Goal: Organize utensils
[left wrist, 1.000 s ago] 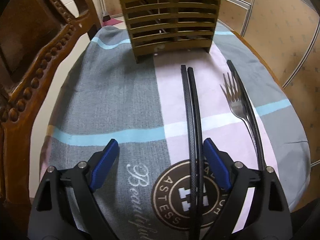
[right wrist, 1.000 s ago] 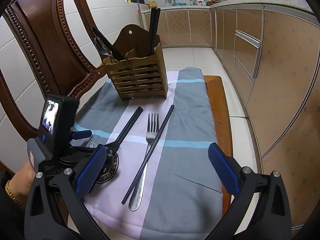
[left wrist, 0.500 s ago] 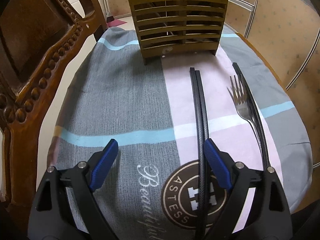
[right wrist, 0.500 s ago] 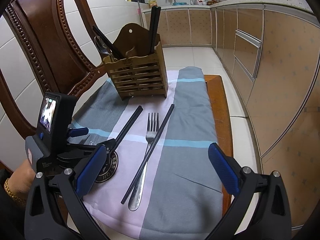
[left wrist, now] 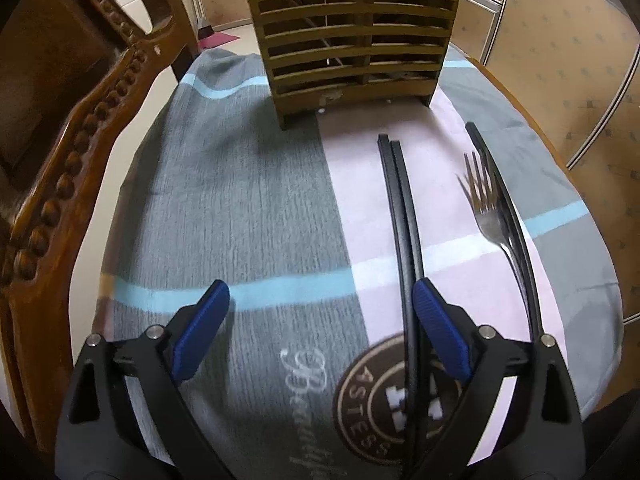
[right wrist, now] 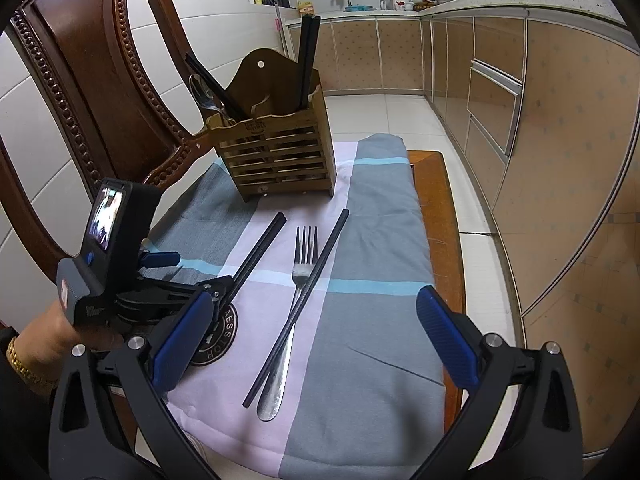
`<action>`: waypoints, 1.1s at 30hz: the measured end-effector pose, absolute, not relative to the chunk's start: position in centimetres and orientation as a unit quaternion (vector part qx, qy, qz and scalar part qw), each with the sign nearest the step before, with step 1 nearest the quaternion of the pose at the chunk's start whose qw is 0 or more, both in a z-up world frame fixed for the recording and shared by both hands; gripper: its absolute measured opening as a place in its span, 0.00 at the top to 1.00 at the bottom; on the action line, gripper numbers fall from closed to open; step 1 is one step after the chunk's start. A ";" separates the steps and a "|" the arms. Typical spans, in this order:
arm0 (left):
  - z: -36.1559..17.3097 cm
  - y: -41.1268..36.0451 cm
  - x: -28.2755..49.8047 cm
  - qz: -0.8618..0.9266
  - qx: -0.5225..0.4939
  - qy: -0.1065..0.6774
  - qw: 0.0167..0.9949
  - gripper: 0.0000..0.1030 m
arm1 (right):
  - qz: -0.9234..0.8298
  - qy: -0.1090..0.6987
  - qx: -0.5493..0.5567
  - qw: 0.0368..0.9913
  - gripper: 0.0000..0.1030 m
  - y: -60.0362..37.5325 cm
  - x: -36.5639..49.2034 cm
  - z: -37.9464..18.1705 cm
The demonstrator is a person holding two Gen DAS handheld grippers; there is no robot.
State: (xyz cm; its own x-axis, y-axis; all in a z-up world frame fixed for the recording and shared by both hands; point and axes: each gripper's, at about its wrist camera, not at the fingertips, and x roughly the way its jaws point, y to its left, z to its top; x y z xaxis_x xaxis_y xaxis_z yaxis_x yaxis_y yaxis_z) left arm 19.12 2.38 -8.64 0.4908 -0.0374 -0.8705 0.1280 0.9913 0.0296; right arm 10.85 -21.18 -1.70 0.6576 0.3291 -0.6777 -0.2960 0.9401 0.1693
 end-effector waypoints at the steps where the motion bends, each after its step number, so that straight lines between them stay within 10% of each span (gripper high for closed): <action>1: -8.7 2.4 19.6 -0.048 0.042 0.503 0.862 0.11 | 0.172 0.377 0.022 0.910 0.04 -21.1 10.8 -1.7; 24: -6.4 5.1 19.0 0.026 -0.010 0.450 0.893 0.10 | 0.140 0.374 0.011 0.916 0.04 -20.9 13.1 -2.5; 33: -8.0 2.7 24.0 -0.002 -0.011 0.480 0.877 0.24 | 0.095 0.431 0.023 0.897 0.42 -19.6 22.0 -5.9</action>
